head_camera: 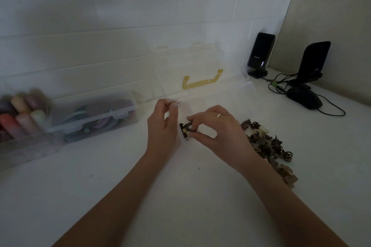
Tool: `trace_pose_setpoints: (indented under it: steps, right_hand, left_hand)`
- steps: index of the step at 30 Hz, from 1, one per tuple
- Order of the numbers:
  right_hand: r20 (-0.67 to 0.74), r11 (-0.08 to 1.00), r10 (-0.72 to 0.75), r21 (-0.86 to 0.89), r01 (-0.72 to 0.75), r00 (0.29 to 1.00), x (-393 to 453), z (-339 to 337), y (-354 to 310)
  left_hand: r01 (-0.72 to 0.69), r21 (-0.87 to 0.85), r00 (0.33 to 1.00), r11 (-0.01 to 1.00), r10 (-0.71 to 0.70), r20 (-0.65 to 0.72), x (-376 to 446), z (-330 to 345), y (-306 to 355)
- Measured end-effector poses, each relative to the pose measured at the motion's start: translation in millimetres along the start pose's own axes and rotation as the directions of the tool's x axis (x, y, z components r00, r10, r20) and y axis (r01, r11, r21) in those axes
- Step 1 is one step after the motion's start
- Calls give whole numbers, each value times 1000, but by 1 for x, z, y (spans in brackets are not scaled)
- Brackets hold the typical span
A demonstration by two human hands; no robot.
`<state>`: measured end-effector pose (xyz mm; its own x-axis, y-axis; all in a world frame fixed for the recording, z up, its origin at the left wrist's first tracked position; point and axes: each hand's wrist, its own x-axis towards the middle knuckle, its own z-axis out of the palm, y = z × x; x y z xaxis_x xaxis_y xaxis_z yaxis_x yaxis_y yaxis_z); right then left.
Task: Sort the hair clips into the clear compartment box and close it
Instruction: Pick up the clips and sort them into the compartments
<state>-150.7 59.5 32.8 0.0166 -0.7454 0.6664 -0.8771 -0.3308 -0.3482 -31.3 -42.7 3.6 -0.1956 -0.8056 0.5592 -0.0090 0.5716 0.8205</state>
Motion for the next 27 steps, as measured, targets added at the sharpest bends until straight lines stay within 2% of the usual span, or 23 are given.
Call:
trace_pose_setpoints:
  steps: [2,4,7,10,14,16,22,27]
  right_hand:
    - [76,990,-40,-134,50,996,-3,7,6]
    - [119,988,-39,-141,56,992,-4,8,12]
    - [9,1000,16,-18,-16,1000,-2,-3,14]
    - [-37,999,17,-42,-19,999,1,-13,14]
    - [170,959,-15,-276,62,985,-9,2,10]
    - [215,938,-9,-337,83,977,-13,12,8]
    - [118,968,78,-246,-47,990,-7,4,8]
    - [200,951,84,-310,-18,976,-11,7,9]
  left_hand:
    - [5,-5,1000,1000,-5,1,-1,0,1]
    - [9,-2,1000,1000,-10,-1,-1,0,2]
    - [23,-9,1000,1000,-23,-7,0,0,1]
    - [42,-12,999,999,-42,-13,0,-1,2]
    - [36,17,999,999,-35,-12,-1,0,4]
    - [39,21,999,999,-39,-1,-1,0,4]
    - [28,30,1000,999,-28,0,-1,-1,5]
    - [20,38,1000,999,-20,3,-2,-1,7]
